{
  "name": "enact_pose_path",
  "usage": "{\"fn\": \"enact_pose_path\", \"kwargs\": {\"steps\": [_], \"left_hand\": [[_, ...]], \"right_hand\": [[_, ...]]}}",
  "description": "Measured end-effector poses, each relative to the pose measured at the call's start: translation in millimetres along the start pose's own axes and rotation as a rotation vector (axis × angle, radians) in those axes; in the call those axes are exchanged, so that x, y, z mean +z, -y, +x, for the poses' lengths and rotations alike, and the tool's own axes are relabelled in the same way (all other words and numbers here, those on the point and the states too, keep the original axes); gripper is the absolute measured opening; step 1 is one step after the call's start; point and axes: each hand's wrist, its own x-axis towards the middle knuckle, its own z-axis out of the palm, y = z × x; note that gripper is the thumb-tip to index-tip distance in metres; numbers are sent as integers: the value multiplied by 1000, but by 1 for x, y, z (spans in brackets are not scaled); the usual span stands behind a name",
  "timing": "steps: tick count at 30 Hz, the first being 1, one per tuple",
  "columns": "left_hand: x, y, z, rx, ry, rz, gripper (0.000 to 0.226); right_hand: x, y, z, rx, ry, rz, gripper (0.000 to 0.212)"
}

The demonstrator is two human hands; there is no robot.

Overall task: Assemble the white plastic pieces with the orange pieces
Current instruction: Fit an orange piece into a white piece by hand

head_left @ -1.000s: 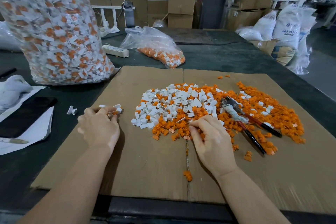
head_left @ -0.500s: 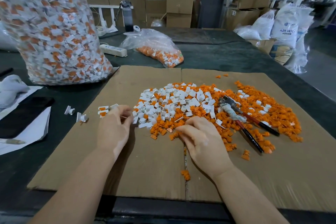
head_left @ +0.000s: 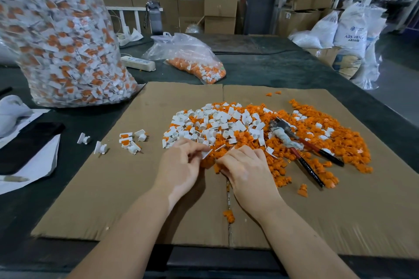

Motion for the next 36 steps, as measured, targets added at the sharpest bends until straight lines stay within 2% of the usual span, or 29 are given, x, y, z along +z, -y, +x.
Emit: {"fn": "enact_pose_path", "kwargs": {"steps": [2,5,9,11,18,22,24,27,30,32,36], "left_hand": [[3,-4,-2,39,8,24,16],[7,-7,-1,45,18,75,22],[11,-10,2,43,-1,124,12],[14,-12,1,28,-2,72,9],[33,-24,-2,-126,15,-298,4],[39,-23,-1,-116,-5,-280,11],[39,-23,-1,-125,-39,-335,7],[36,-24,-4,-159,-133,-472,17],[35,-24,-8,-148,-191,-512,21],[36,-25,-11,-125,-177,-520,21],[37,-27,-12,-103,-29,-483,21]], "right_hand": [[-2,0,0,23,0,10,20],[-4,-1,-1,38,-28,46,20],[-4,-2,-3,73,-65,101,36],[-4,-4,-3,105,-88,130,35],[-6,-6,-2,295,-266,299,9],[-8,-9,-3,305,-296,330,4],[-8,-9,-4,297,-290,341,1],[-8,-9,-4,302,-299,357,4],[-8,-9,-3,294,-312,355,5],[-9,-9,-3,295,-314,372,5],[-10,-9,-4,343,-299,452,6]]}}
